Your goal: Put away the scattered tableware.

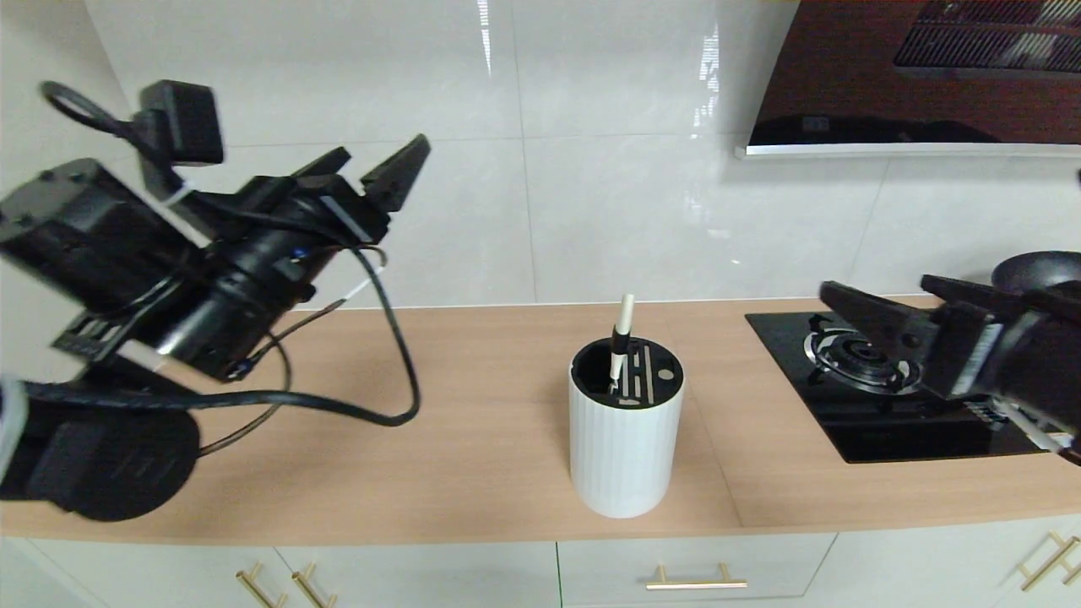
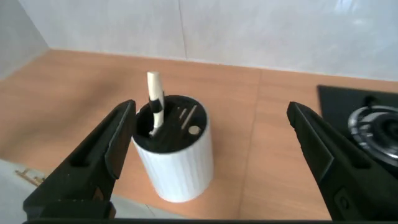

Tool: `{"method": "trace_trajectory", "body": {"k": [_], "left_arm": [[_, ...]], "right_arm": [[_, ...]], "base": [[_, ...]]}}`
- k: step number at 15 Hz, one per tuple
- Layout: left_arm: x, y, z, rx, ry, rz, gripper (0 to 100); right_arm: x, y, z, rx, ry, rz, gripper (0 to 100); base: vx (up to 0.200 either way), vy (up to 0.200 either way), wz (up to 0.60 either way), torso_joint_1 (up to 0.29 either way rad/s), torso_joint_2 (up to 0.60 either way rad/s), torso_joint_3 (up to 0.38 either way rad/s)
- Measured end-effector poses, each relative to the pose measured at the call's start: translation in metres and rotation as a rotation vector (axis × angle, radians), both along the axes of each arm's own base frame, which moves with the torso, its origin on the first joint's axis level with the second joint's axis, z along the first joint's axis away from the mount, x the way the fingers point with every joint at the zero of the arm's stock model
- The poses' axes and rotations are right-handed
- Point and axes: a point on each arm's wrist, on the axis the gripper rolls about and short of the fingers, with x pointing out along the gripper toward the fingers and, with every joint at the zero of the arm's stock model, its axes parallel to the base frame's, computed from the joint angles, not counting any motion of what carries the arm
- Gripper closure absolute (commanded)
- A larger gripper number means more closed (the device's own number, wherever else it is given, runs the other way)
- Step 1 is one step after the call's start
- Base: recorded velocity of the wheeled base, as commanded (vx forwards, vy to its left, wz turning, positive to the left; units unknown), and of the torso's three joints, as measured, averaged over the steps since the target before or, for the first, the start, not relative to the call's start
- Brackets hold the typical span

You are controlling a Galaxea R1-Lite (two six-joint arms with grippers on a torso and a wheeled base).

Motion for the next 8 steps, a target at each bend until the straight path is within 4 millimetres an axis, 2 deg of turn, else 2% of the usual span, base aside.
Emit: {"method": "trace_trajectory", "body": {"k": [2,4,6,8], "left_arm": [[-0.040,0.026,-0.002,0.016,0.065,0.041,0],[-0.081,0.042,-0.008,0.030,0.129,0.057,0],[-0.127,0.054,-0.017,0.041,0.179,0.061,0],[-0.172,0.063,-0.029,0.060,0.227,0.065,0]], "right_arm": [[-0.026,-0.036,-0.011,0.014,-0.026,-0.085,0],[-0.056,-0.063,-0.024,0.032,-0.065,-0.145,0],[-0.092,-0.086,-0.036,0.037,-0.104,-0.192,0],[-0.126,-0.101,-0.058,-0.006,-0.077,-0.245,0]], "base": [[0.000,0.000,0.00,0.000,0.00,0.000],[0.000,0.000,0.00,0.000,0.00,0.000],[0.000,0.000,0.00,0.000,0.00,0.000],[0.000,0.000,0.00,0.000,0.00,0.000]]}}
